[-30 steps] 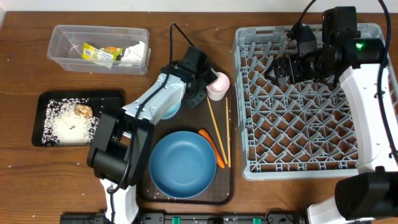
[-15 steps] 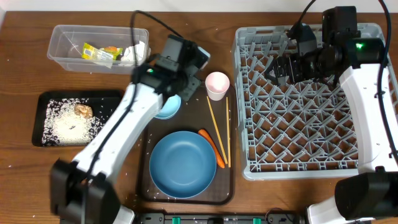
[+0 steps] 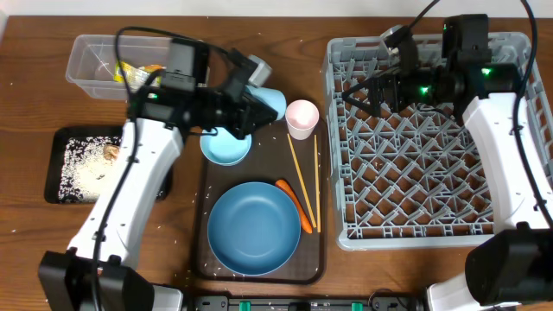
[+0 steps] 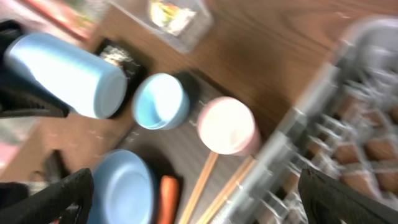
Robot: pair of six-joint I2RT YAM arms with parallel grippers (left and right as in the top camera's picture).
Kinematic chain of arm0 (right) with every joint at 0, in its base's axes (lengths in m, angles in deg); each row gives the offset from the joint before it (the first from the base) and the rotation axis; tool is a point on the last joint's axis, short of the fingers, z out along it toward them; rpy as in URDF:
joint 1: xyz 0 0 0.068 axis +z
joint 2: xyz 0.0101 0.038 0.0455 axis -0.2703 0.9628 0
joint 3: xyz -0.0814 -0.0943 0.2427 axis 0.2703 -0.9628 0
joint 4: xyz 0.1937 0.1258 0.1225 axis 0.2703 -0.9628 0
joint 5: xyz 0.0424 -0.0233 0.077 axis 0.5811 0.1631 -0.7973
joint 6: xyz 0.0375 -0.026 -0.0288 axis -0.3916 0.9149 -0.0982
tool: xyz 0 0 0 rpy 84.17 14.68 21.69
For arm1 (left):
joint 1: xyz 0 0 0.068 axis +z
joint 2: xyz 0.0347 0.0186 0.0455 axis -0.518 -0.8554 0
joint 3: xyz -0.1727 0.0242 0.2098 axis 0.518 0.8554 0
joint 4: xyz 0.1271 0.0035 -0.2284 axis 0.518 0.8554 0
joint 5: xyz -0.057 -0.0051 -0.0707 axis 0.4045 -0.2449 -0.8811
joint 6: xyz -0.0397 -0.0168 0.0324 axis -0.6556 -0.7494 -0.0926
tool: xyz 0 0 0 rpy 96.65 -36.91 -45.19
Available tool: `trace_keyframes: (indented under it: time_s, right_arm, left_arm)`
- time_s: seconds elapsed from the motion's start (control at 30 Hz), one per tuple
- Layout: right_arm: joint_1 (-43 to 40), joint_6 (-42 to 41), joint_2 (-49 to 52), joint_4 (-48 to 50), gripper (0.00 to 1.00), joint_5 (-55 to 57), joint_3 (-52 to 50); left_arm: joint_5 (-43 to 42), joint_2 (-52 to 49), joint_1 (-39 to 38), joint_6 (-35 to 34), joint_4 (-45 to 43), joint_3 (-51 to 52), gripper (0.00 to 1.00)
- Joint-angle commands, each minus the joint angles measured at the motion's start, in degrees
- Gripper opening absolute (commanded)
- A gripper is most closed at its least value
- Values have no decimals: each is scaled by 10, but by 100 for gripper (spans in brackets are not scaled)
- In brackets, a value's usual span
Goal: Sort waste into correct bins and load items into the dishwasher rack
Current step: 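Lift the light-blue cup to center while right gripper approaches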
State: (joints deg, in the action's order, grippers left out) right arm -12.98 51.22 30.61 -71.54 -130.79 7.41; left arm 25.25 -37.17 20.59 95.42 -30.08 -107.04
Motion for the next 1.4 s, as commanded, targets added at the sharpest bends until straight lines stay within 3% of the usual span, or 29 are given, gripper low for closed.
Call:
trace_keyframes:
  time_s: [0.0, 0.1, 0.2, 0.43, 0.57, 0.97, 1.37]
  right_arm:
    - [4, 11, -6, 34, 99, -159, -34]
    - [9, 10, -6, 96, 99, -243, -61]
    - [25, -27, -6, 164, 96, -283, -75]
    - [91, -223, -6, 342, 95, -210, -89]
    - [106, -273, -6, 398, 96, -191, -89]
    - [146, -259, -4, 410, 97, -186, -91]
    - [175, -271, 18, 416, 77, -167, -91]
  left_arm:
    - [-187, 2, 34, -5, -5, -2, 6]
    - [-266, 2, 54, -5, -16, -2, 6]
    - [-285, 2, 57, -4, -28, -2, 6]
    - [-311, 2, 44, 24, -33, -2, 6]
    - [-311, 2, 44, 32, -33, -1, 6]
    - [-312, 2, 44, 36, -35, -1, 6]
    - [-312, 2, 44, 36, -43, -1, 6]
